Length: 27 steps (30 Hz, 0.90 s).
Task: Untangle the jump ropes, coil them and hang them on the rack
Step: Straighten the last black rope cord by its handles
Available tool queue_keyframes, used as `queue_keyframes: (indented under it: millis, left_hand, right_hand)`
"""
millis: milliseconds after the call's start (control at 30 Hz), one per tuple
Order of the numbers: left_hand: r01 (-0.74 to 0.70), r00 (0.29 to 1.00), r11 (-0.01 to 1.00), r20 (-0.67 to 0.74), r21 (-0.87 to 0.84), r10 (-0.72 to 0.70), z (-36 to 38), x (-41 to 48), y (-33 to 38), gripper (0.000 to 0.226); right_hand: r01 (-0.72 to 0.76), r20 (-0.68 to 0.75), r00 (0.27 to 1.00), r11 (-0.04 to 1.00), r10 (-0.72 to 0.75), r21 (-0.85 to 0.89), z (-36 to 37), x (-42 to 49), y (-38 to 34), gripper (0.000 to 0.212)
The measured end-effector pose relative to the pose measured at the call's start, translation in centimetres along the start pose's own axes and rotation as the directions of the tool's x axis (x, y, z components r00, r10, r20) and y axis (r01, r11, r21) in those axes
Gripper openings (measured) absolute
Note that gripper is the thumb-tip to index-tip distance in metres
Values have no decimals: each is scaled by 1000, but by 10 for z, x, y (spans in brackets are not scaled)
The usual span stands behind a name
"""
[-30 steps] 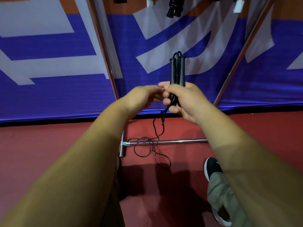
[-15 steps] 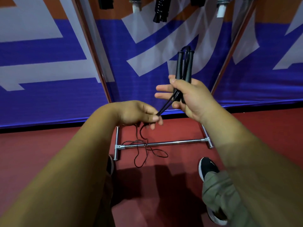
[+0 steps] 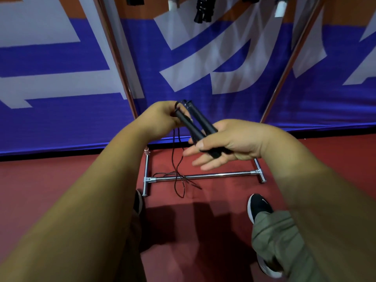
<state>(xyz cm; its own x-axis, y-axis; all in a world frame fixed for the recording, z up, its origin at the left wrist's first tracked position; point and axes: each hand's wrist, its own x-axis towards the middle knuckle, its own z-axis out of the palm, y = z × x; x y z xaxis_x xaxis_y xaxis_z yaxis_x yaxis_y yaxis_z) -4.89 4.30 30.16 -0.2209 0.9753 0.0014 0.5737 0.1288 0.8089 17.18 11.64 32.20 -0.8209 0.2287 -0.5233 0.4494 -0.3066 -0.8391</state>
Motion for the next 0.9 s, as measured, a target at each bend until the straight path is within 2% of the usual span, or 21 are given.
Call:
queue_keyframes:
  millis: [67,133,233,300,433,567,633,733,833,900]
  left_hand:
    - [-43,994,993,93,-114,54,-5,-2,1,21]
    - [13,977,964,210,-264,44,-7,-5,5,20]
    - [16,945,967,320,-255,69,-4,-2,7,18]
    - [-11,941,991,335,-136,56,-1,-4,12,18]
    - [-65,965,989,260,132,29,2,-6,21,19]
    - [-151,984,879,158,452,88,4,0,18,27]
    - [-83,995,827,89,556,40,3,6,5,24]
    - [177,984,748,-99,640,-149,1,13,-14,20]
    - [440,898,681,-289,586,-332,6,14,-14,30]
    - [528,842,617,-268,583,-468,11,13,-8,43]
  right_hand:
    - [-101,168,979,991,114,-86,6,-2,0,44]
    - [-152,274,940,967,206,-206,11,-2,1,45]
    - [-185,245,932,930,268,-317,14,3,5,42]
    - [-233,181,933,907,310,-350,13,8,9,43]
    - [-314,-20,942,863,334,-396,6,16,20,36]
    - [-346,-268,928,864,258,-366,-5,27,27,21]
    - [-320,-440,877,917,193,-237,-17,36,29,18]
    - [-180,-643,761,981,91,-74,-31,45,31,27]
    - [-68,-722,691,997,23,-33,-33,47,30,40]
    - [-25,-743,669,998,-22,-52,-30,44,25,32]
